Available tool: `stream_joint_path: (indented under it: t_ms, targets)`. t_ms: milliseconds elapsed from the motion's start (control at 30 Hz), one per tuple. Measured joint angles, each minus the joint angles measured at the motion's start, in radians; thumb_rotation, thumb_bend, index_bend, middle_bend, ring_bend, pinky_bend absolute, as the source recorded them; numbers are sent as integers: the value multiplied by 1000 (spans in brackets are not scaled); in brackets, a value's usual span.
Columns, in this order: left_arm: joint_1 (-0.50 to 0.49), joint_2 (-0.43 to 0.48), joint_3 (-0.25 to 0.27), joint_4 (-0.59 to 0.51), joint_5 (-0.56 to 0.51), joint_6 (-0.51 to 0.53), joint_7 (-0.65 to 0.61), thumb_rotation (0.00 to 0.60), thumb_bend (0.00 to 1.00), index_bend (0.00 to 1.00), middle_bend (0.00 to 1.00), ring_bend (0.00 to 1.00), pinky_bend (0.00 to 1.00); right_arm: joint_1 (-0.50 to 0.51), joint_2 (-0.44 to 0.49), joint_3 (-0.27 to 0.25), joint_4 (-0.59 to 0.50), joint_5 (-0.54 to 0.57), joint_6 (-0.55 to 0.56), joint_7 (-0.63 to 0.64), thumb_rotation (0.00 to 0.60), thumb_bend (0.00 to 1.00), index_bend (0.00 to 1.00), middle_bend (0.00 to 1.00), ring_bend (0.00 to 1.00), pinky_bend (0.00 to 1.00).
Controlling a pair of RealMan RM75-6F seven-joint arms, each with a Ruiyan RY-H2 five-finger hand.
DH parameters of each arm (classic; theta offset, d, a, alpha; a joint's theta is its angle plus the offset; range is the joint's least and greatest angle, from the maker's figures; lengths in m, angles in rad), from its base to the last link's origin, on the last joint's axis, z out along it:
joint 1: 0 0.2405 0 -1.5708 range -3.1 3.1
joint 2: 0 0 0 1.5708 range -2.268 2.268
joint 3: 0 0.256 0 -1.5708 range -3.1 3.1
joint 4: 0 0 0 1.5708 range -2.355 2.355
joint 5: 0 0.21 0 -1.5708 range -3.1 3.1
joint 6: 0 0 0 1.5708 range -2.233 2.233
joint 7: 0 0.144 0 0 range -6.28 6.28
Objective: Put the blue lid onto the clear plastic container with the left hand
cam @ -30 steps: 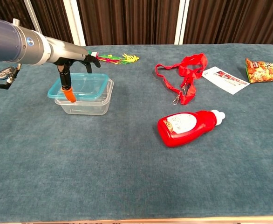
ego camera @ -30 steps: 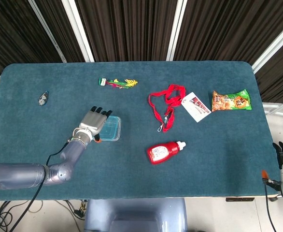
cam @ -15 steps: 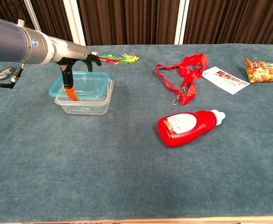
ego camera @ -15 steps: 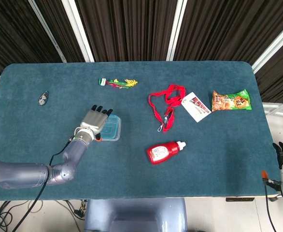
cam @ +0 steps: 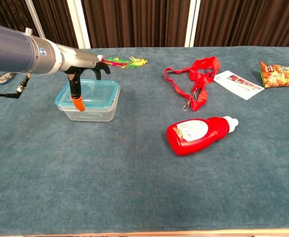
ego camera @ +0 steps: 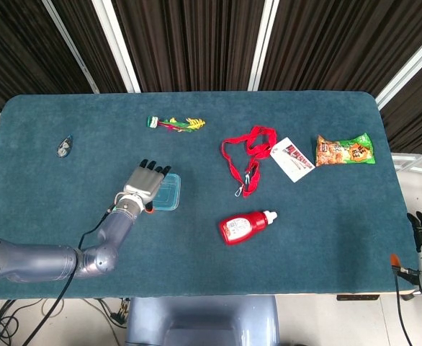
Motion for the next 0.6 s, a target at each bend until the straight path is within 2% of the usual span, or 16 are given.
stream_joint_path:
  t_ms: [600]
  targets:
    - [7, -10, -7, 7, -4, 9, 23, 600, 179, 0, 290, 0, 0, 0, 1, 1, -2, 5, -1, -1, 600, 393, 57, 39, 32, 0]
